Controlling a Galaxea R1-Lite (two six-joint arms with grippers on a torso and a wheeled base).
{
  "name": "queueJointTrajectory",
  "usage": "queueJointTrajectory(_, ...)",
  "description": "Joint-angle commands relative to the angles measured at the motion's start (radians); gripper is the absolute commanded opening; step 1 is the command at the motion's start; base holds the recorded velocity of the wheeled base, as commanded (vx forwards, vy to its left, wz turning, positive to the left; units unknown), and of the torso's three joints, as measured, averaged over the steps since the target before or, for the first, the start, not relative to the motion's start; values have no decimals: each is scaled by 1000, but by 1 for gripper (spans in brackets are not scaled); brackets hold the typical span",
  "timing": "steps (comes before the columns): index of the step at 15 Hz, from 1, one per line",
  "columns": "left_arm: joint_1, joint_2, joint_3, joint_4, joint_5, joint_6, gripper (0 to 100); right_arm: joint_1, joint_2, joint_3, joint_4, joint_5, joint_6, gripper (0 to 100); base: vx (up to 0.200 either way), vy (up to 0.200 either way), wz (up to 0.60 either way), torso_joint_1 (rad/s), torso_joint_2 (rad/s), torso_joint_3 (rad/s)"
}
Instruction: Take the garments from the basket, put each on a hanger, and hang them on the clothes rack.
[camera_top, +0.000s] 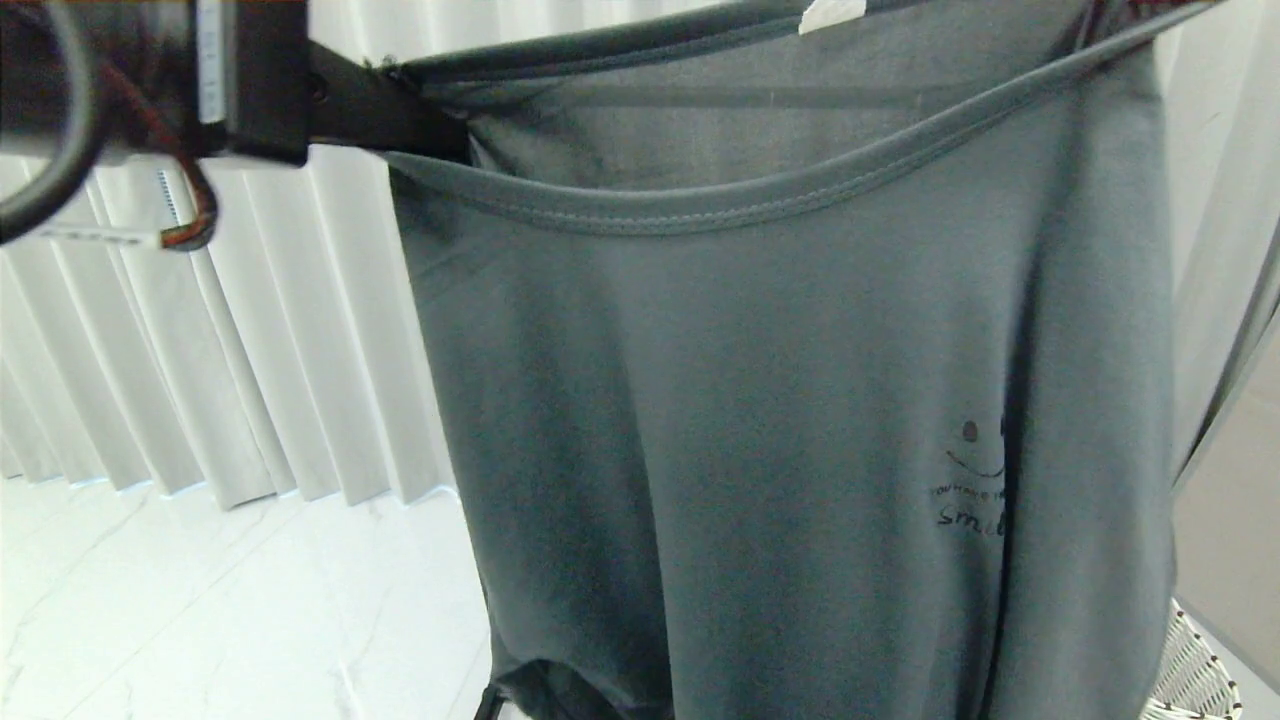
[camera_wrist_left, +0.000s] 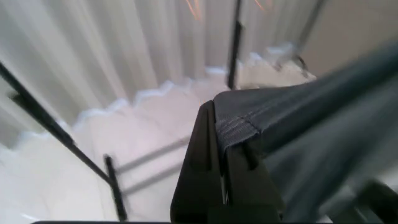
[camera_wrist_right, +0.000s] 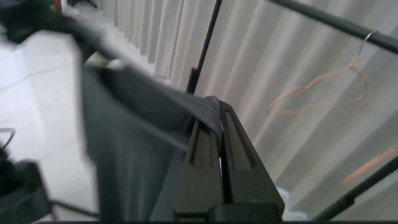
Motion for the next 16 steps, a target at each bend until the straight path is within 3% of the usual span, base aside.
queueJointTrajectory(1, -65, -71, -19, 56, -49, -44, 0, 0, 119, -4, -96, -2, -1, 0, 0, 0, 0, 0, 0, 0)
queueJointTrajectory(4, -103, -101, -77, 99, -220, -133, 0, 17, 162, -5, -172, 0, -1, 0, 0, 0, 0, 0, 0, 0)
queueJointTrajectory(9, -102, -102, -85, 99, -239, -132, 0, 12, 145, 1, -167, -5, -1, 0, 0, 0, 0, 0, 0, 0)
queueJointTrajectory(11, -83, -96, -85, 99, -236, -60, 0, -31, 128, -1, -147, -10, -4, 0, 0, 0, 0, 0, 0, 0)
queueJointTrajectory(14, 32, -42, -103, 92, -227, 131, 0, -106, 86, -5, -119, -10, -10, 0, 0, 0, 0, 0, 0, 0)
queueJointTrajectory(16, 102, 34, -133, 9, -221, 239, 0, -127, 40, -5, -47, -10, -11, 0, 0, 0, 0, 0, 0, 0)
